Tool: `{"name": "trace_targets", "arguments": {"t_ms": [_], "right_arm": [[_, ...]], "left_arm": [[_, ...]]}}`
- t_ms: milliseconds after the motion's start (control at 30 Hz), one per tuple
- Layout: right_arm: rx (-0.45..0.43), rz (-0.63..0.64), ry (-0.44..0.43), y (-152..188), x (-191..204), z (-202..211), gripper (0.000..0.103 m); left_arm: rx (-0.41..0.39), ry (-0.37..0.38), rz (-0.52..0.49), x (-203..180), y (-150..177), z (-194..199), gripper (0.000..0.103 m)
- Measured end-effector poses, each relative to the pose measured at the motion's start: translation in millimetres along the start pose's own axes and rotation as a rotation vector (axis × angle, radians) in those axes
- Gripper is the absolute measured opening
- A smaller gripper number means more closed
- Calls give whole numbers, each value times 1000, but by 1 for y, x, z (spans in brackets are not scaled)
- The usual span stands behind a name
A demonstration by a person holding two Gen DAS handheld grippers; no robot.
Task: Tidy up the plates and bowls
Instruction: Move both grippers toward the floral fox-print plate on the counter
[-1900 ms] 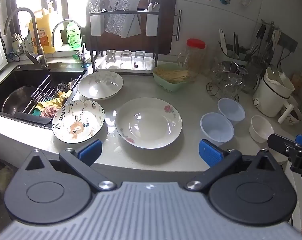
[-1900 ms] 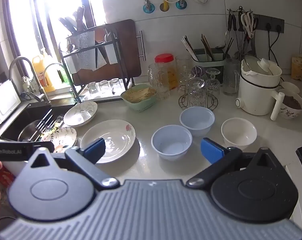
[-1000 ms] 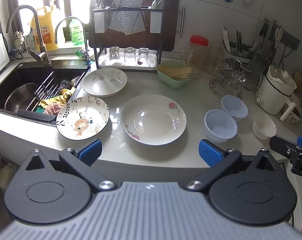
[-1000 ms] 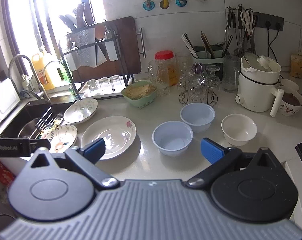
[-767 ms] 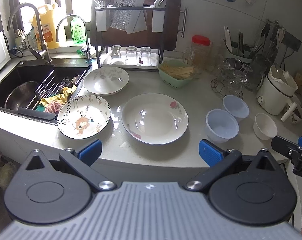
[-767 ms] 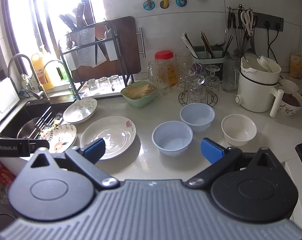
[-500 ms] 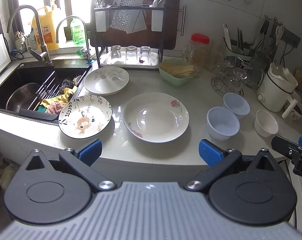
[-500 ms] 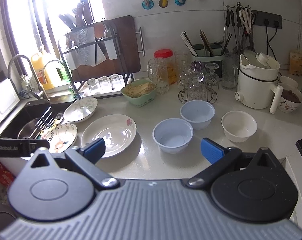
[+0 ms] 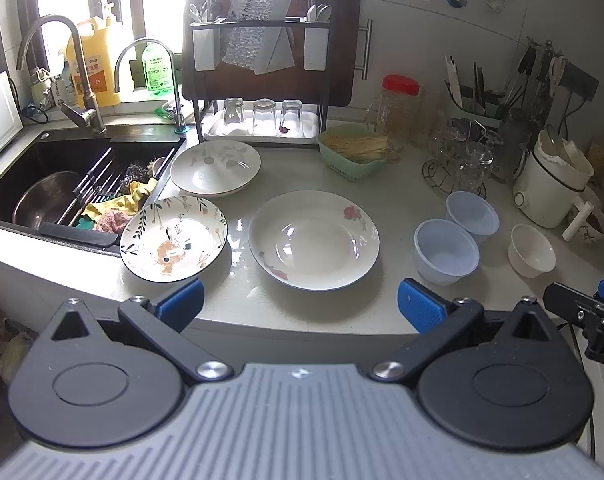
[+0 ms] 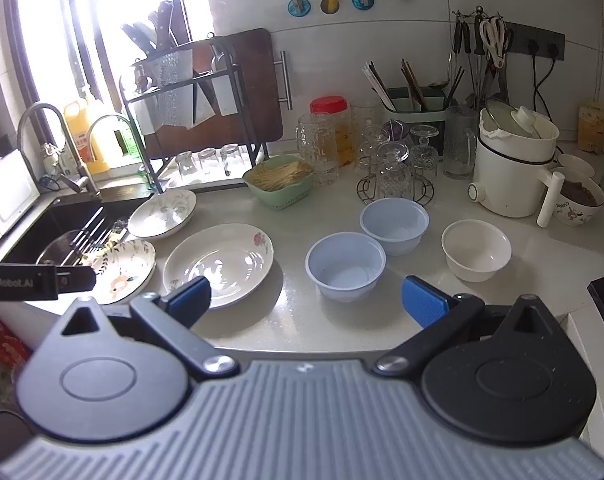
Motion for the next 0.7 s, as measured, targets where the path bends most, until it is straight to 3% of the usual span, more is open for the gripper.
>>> {"name": "trace_targets", "arguments": {"t_ms": [333, 700], "right_arm": [[6, 11, -7, -2, -4, -1, 103], [20, 33, -1, -13, -15, 1, 103]], "left_arm": [[-1, 10, -8, -12, 2, -2, 103], [59, 4, -7, -19, 11, -17, 103]]}}
Point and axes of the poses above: each gripper's, at about its wrist camera, not at the fingertips, and z roughly against the way its jaws point, x to its left, y to its underside, the point moved 6 cm from there along -z, roughly the way its jaws point, and after that the axes turned 12 degrees about x, right-handed, at the moved point
